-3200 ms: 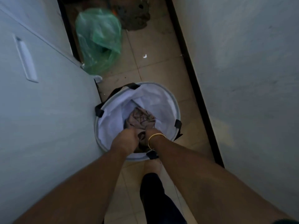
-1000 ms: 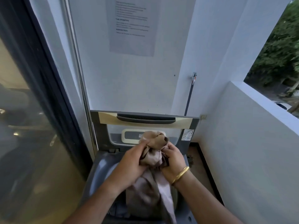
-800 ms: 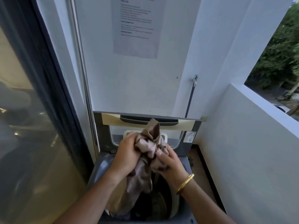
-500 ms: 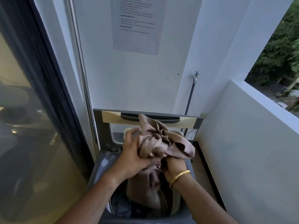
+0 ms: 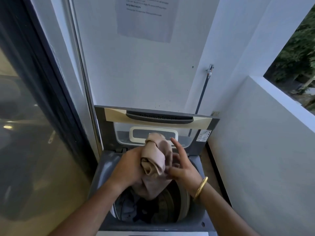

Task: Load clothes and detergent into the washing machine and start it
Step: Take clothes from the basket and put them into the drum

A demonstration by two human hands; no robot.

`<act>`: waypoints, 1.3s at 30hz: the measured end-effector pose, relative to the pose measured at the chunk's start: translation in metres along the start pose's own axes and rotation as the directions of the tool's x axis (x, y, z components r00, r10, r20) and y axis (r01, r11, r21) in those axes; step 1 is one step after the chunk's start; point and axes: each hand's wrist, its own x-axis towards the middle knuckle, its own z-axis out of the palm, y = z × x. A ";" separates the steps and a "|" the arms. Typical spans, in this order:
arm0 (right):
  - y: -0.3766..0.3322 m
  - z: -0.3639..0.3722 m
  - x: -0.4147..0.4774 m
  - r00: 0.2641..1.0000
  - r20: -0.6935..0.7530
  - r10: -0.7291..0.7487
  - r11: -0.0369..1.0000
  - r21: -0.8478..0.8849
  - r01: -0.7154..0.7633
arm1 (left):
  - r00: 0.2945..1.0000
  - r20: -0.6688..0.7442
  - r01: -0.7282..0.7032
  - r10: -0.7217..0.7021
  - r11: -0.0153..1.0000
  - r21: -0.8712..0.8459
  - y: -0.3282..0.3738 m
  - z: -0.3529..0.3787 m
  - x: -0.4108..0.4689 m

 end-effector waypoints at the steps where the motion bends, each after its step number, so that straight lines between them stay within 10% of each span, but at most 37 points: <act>1: 0.000 -0.001 0.003 0.995 0.040 -0.094 0.979 -0.180 0.099 | 0.999 -0.024 0.040 -0.040 0.999 -0.022 -0.004 0.005 0.002; 5: 0.005 0.009 0.003 0.981 0.139 -0.139 0.875 -0.447 0.187 | 0.972 0.005 0.204 -0.234 0.837 -0.507 0.013 0.022 0.005; 11: 0.019 0.014 0.021 0.948 -0.185 -0.261 0.872 -0.467 0.149 | 0.952 0.182 0.287 -0.245 0.518 -0.806 0.009 0.036 0.002; 16: 0.036 0.019 0.030 0.971 -0.221 -0.086 0.938 -0.348 0.003 | 0.979 0.191 0.154 -0.074 0.880 -0.450 -0.021 0.051 -0.012; 22: 0.063 -0.001 0.042 0.996 0.028 0.084 0.977 -0.197 -0.077 | 0.969 0.073 0.235 -0.234 0.803 -0.547 -0.060 0.074 -0.004; 27: 0.109 -0.007 0.076 0.996 0.019 0.091 0.892 -0.446 -0.073 | 0.928 0.183 0.373 -0.326 0.777 -0.508 -0.101 0.124 0.003; 34: 0.229 -0.013 0.111 0.983 -0.067 0.168 0.705 -0.689 -0.168 | 0.757 0.366 0.602 -0.541 0.795 -0.070 -0.191 0.198 -0.007; 39: 0.326 -0.021 0.139 0.934 -0.203 0.295 0.698 -0.621 -0.356 | 0.633 0.450 0.510 -0.629 0.777 0.369 -0.206 0.204 0.006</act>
